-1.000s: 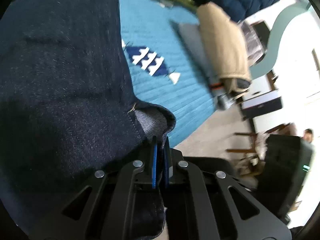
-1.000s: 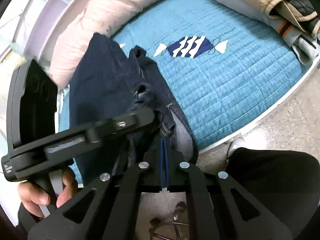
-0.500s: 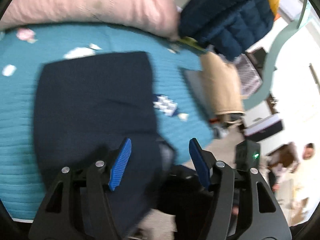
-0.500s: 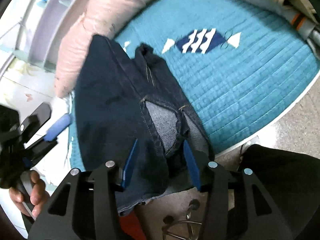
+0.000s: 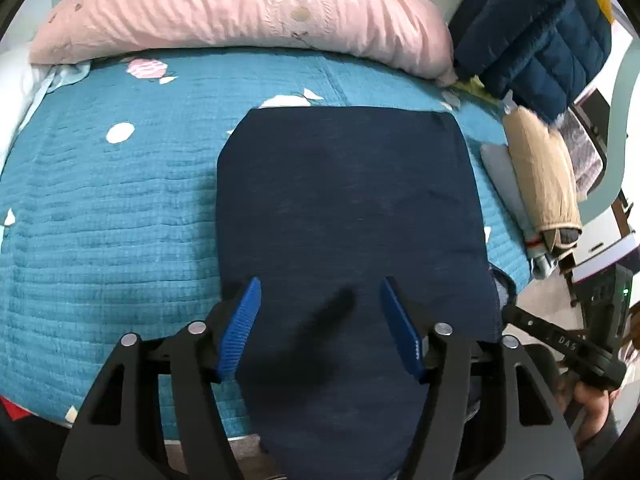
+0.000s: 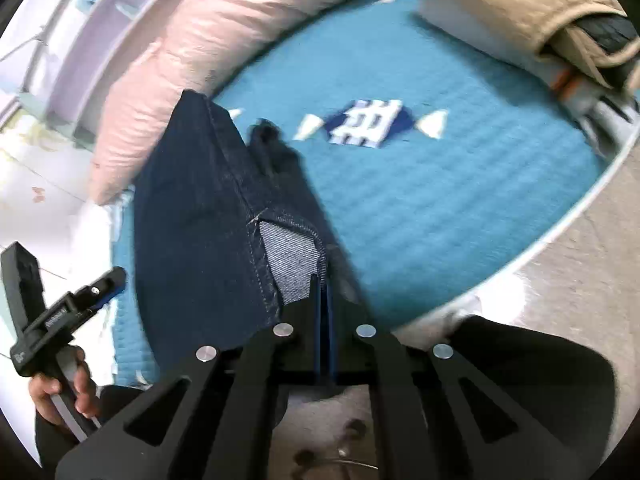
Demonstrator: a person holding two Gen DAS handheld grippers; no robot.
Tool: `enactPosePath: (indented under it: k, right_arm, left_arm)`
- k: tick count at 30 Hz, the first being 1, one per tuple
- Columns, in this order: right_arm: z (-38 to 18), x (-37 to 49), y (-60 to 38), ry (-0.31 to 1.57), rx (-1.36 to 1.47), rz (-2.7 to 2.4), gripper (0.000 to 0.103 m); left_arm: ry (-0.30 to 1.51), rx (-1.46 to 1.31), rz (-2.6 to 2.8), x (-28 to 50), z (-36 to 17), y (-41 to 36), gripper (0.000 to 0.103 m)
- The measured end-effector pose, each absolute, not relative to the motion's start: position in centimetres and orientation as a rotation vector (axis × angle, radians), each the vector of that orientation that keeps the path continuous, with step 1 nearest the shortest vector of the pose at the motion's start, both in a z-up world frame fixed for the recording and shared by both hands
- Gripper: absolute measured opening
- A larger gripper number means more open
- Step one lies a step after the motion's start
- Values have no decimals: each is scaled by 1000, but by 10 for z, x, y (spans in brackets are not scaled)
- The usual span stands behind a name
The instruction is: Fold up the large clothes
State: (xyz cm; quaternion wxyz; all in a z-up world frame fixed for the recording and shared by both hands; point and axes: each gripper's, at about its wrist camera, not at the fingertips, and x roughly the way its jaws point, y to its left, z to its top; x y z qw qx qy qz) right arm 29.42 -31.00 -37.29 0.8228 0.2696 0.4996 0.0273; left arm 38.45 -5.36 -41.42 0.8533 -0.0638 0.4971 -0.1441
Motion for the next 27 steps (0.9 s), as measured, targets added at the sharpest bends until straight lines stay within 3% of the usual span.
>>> enactPosePath:
  k: [6, 10, 15, 17, 19, 20, 27]
  right_arm:
    - [-388, 307, -299, 1132, 487, -20, 2]
    - [-423, 319, -304, 1227, 478, -48, 2]
    - [-421, 327, -303, 1239, 513, 21, 7]
    - [-413, 320, -317, 1216, 579, 0, 17]
    - [-404, 312, -325, 1185, 592, -4, 53]
    - [-401, 307, -329, 1184, 597, 2, 59]
    - [-420, 310, -319, 1241, 685, 124, 59]
  left_arm:
    - [1087, 110, -271, 393, -444, -91, 78]
    - [1067, 42, -291, 388, -431, -87, 77]
    - [1105, 11, -258, 396, -441, -75, 74]
    - [1096, 76, -246, 395, -444, -83, 74]
    - [1094, 61, -245, 396, -442, -82, 74]
    - [1096, 48, -247, 396, -442, -81, 74]
    - [1102, 19, -255, 400, -441, -76, 74]
